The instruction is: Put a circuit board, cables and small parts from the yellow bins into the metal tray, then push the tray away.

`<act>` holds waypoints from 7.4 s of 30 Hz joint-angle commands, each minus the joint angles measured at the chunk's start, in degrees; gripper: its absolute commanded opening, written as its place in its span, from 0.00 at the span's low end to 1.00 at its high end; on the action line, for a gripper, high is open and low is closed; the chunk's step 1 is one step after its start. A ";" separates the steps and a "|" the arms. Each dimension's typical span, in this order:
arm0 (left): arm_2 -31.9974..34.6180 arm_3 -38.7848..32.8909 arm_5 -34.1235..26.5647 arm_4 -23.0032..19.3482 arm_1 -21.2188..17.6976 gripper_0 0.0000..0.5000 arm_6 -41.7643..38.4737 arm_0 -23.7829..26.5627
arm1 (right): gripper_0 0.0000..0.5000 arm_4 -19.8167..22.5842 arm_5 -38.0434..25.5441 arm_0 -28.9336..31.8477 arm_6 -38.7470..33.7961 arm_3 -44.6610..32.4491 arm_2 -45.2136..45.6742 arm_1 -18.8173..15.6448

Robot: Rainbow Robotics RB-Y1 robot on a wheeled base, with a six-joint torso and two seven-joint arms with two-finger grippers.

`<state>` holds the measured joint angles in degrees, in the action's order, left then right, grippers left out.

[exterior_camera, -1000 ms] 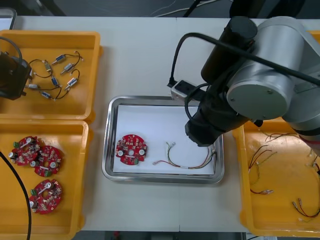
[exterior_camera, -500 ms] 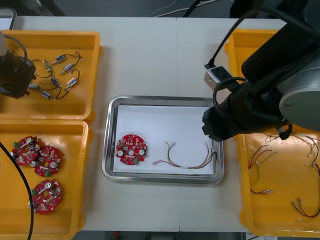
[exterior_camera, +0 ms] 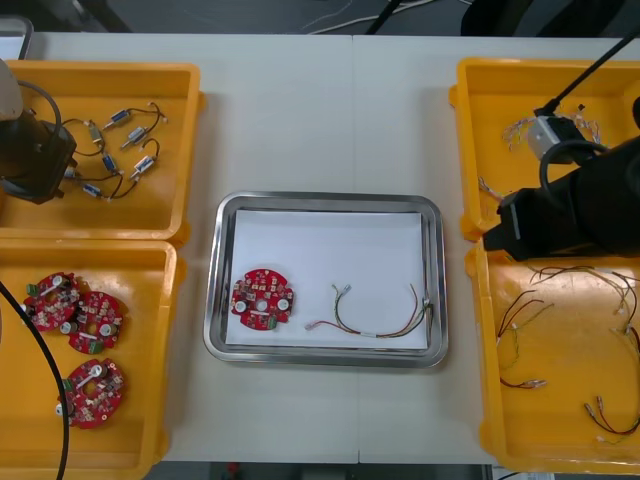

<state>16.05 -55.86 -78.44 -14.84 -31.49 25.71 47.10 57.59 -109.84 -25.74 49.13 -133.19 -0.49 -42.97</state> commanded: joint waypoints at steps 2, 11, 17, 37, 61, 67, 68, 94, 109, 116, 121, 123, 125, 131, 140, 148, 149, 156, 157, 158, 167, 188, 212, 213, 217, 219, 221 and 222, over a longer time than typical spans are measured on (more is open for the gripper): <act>-1.02 0.40 0.57 0.69 0.38 1.00 -1.63 3.44 | 0.97 -4.50 -0.16 2.98 -1.75 -1.54 2.51 -3.70; -1.02 0.75 0.39 0.42 0.38 0.33 -1.63 3.44 | 0.98 -7.14 -0.16 2.72 -0.26 5.14 5.41 -5.02; -1.02 0.67 0.04 0.60 0.38 0.00 -1.63 3.44 | 0.98 -7.93 -0.16 0.17 1.06 10.85 5.59 -6.07; 0.65 -12.43 -20.18 0.42 -3.31 0.00 0.66 3.17 | 0.98 -13.21 -0.16 -10.38 7.12 32.12 5.50 -6.34; -4.10 -55.58 -31.56 -11.18 -3.40 0.00 19.47 -13.00 | 0.98 -19.97 10.61 -23.47 21.71 58.05 5.32 -3.08; -11.31 -62.26 -31.56 -11.79 0.03 0.00 20.61 -16.08 | 0.98 -21.20 16.50 -26.46 22.42 64.20 2.34 -2.29; -12.10 -62.44 -31.56 -11.79 0.47 0.00 20.70 -16.16 | 0.98 -21.29 17.12 -26.55 22.42 64.55 1.98 -2.21; -37.59 -55.14 -31.56 -13.20 9.26 0.00 20.52 -7.11 | 0.98 -22.87 33.55 -27.43 23.82 77.38 0.05 1.57; -41.80 -43.98 -25.98 -9.95 13.12 0.00 22.10 -2.63 | 0.98 -24.10 37.68 -27.43 24.52 82.66 -0.65 3.16; -42.68 -39.41 -21.05 -7.66 14.44 0.00 22.72 -1.31 | 0.98 -24.37 38.12 -27.34 24.61 83.62 -2.15 3.33; -42.95 -37.83 -19.56 -6.52 14.71 0.00 23.51 -1.31 | 0.98 -24.54 39.00 -27.25 24.61 84.85 -2.15 3.68; -43.12 -37.65 -20.00 -6.43 14.71 0.00 23.86 -1.31 | 0.98 -24.54 39.79 -27.34 24.70 85.47 -2.15 3.77; -43.12 -37.57 -20.35 -6.43 14.71 0.00 23.95 -1.31 | 0.98 -24.54 40.06 -27.34 24.70 85.73 -2.15 3.95; -43.03 -37.48 -21.14 -6.43 14.62 0.00 24.04 -1.57 | 0.97 -24.89 40.14 -26.90 24.44 85.82 -2.15 4.47; -43.03 -37.48 -21.14 -5.38 14.35 0.00 24.65 -2.89 | 0.83 -24.89 40.41 -26.11 24.70 86.08 -2.15 4.56; -43.03 -35.90 -20.18 -5.29 14.35 0.00 25.09 -3.16 | 0.00 -24.81 40.50 -26.02 24.88 86.08 -2.15 4.56; -43.12 -35.54 -19.82 -5.38 14.35 0.00 25.27 -3.16 | 0.00 -24.81 40.50 -26.02 24.96 86.00 -2.06 4.56; -43.12 -34.75 -18.77 -5.55 14.44 0.00 25.71 -3.68 | 0.00 -24.98 39.62 -26.11 25.58 83.89 -1.71 4.21; -43.03 -34.75 -18.77 -5.55 14.35 0.00 25.71 -3.68 | 0.00 -25.07 39.00 -26.11 25.58 83.01 -1.80 3.95; -43.12 -34.75 -18.77 -5.64 14.35 0.00 25.71 -3.68 | 0.00 -25.07 38.30 -26.11 25.58 82.04 -1.71 3.68; -43.12 -34.67 -18.68 -5.47 14.35 0.00 25.79 -3.86 | 0.00 -24.63 27.75 -26.11 26.37 72.72 0.67 1.57; -40.13 -38.53 -21.23 -7.49 14.35 1.00 25.71 -3.86 | 0.00 -22.35 5.43 -26.02 27.86 54.53 5.24 -0.45; -21.33 -53.56 -31.56 -20.06 4.42 1.00 26.85 -1.57 | 0.00 -13.12 -0.16 -25.94 40.96 38.89 0.75 2.89; -20.53 -53.56 -31.56 -20.23 3.81 1.00 26.85 -1.75 | 0.00 -13.03 -0.16 -25.94 40.87 38.09 -0.13 3.24; -17.55 -53.47 -31.56 -20.85 0.20 1.00 27.02 -2.89 | 0.00 -12.77 -0.16 -26.02 40.52 34.49 -4.08 5.27; -16.32 -53.47 -31.56 -21.11 -1.20 1.00 26.85 -3.60 | 0.00 -12.68 -0.16 -25.94 40.43 33.35 -5.93 6.06; -14.56 -53.47 -31.56 -21.29 -2.79 1.00 26.67 -4.91 | 0.00 -12.59 -0.16 -25.94 40.52 31.85 -8.12 7.11; -13.50 -53.47 -31.56 -21.29 -3.66 1.00 26.76 -5.71 | 0.00 -12.50 -0.16 -25.94 40.87 31.33 -9.27 7.64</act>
<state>-1.42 -107.30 -109.64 -35.41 -30.70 47.92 42.78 44.40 -109.79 -50.58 87.90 -98.51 -5.93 -37.56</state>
